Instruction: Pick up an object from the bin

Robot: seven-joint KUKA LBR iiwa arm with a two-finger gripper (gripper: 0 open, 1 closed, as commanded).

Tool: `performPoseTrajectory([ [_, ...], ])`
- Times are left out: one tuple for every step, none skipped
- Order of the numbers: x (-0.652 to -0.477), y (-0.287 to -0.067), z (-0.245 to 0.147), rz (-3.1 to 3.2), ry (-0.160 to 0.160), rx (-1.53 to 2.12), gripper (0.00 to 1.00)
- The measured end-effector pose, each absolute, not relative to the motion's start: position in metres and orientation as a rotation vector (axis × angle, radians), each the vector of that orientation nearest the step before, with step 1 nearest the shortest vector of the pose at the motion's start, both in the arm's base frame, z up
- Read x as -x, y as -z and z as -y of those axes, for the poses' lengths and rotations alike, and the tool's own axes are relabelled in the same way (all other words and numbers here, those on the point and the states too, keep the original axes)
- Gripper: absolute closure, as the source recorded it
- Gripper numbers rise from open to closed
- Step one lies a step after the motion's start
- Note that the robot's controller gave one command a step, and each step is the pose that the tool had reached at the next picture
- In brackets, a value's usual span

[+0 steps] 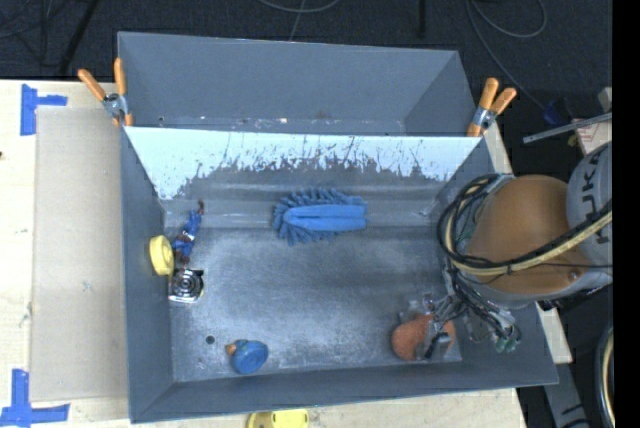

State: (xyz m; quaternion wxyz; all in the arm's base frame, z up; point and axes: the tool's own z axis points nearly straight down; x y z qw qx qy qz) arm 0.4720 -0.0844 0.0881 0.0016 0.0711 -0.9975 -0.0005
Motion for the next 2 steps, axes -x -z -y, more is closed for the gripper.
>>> performPoseTrajectory([
  [-0.4727, -0.1008, 0.0841, 3.134, 0.001, -0.225, 1.0],
  [-0.4738, -0.1018, 0.0842, 3.136, -0.001, -0.226, 1.0],
])
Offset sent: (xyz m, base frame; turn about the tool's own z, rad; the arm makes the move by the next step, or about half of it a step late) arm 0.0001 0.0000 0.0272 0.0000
